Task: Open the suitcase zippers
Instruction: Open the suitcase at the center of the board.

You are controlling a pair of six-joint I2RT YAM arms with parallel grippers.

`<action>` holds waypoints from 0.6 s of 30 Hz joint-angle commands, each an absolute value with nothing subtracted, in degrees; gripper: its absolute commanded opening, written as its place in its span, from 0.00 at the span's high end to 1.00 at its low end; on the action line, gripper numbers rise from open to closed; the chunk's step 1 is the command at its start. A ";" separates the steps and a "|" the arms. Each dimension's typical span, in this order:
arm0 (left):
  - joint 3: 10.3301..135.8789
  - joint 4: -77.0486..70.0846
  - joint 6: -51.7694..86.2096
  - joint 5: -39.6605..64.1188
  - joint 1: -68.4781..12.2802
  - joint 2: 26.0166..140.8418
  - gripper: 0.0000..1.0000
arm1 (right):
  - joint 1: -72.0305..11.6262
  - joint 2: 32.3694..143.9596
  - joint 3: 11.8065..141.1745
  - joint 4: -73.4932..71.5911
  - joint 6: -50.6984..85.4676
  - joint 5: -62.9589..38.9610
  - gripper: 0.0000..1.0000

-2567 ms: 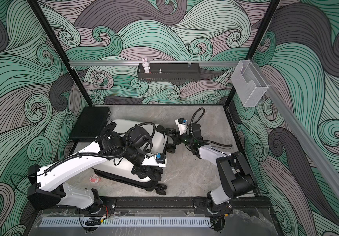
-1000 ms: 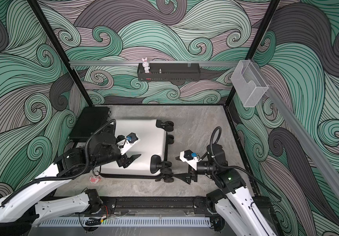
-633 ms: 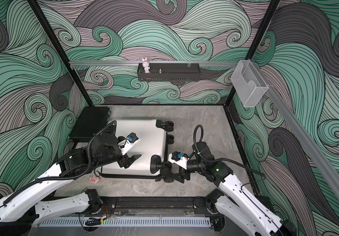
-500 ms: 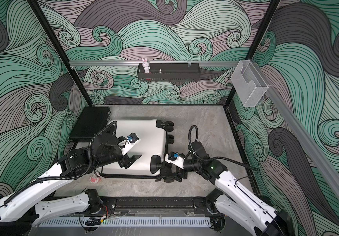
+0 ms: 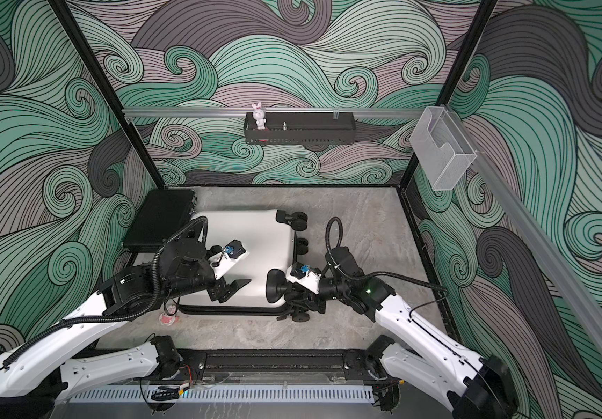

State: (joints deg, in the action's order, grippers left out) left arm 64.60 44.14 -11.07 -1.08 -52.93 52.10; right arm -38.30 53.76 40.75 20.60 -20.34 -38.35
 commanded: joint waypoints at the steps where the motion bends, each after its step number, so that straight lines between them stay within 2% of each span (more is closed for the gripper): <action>1: 66.12 46.96 -15.30 4.81 -52.73 49.15 0.23 | -35.41 53.83 49.95 12.71 -8.18 -31.10 0.83; 7: 67.90 47.14 -20.18 9.36 -52.77 44.34 0.26 | -30.74 61.45 62.44 12.32 5.60 -24.71 0.90; 12: 64.11 50.37 -31.99 10.92 -52.72 41.06 0.32 | -26.68 65.89 66.22 4.50 13.03 -27.69 0.91; 18: 58.23 57.42 -47.04 0.92 -52.73 45.37 0.35 | -24.11 70.06 70.93 4.14 13.89 -30.37 0.91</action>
